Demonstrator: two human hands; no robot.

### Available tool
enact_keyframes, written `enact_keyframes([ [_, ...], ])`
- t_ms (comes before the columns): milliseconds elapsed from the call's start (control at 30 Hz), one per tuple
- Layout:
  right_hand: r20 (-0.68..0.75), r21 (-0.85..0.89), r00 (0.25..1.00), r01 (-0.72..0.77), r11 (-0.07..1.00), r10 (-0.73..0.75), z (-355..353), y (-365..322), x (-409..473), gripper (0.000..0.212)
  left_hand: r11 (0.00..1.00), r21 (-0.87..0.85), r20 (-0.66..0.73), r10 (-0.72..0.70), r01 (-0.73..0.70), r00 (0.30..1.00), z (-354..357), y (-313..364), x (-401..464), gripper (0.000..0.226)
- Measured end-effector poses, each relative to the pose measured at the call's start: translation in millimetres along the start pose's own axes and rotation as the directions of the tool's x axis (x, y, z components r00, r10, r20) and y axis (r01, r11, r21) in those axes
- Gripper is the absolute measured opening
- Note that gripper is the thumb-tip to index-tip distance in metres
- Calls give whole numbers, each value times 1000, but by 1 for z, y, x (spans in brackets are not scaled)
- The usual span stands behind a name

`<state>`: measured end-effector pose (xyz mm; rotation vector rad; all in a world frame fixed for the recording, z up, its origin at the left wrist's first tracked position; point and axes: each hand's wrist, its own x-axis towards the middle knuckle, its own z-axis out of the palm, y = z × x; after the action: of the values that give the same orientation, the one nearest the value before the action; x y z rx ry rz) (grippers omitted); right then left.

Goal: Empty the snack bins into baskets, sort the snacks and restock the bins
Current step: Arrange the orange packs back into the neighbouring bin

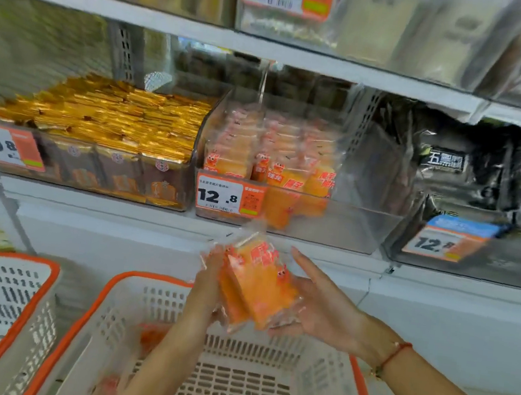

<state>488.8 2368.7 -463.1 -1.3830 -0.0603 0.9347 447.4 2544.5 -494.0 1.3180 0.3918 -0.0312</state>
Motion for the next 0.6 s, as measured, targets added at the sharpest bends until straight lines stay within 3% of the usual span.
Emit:
enact_keyframes([
  [67, -55, -300, 988, 120, 946, -142, 7, -16, -17, 49, 988, 72, 55, 131, -135, 990, 20, 18, -12, 44],
  [133, -126, -507, 921, 260, 822, -368, 7, -29, -29, 47, 966, 54, 102, 248, -254, 963, 36, 34, -19, 35],
  [267, -238, -574, 722, 435, 694, -650, -4, -70, -41, 39, 904, 42, 236, 405, -425, 884, 78, 90, -12, 19],
  [367, -314, -668, 599, 412, 620, -737, -21, -110, -41, 50, 863, 66, 305, 460, -500, 834, 104, 139, 13, 19],
  [467, -284, -668, 591, 442, 598, -755, -34, -139, -43, 37, 824, 141, 395, 461, -548, 795, 114, 165, 46, 33],
  [600, -290, -778, 615, 296, 555, -734, -58, -153, -27, 47, 768, 319, 467, 382, -554, 798, 112, 173, 77, 55],
])
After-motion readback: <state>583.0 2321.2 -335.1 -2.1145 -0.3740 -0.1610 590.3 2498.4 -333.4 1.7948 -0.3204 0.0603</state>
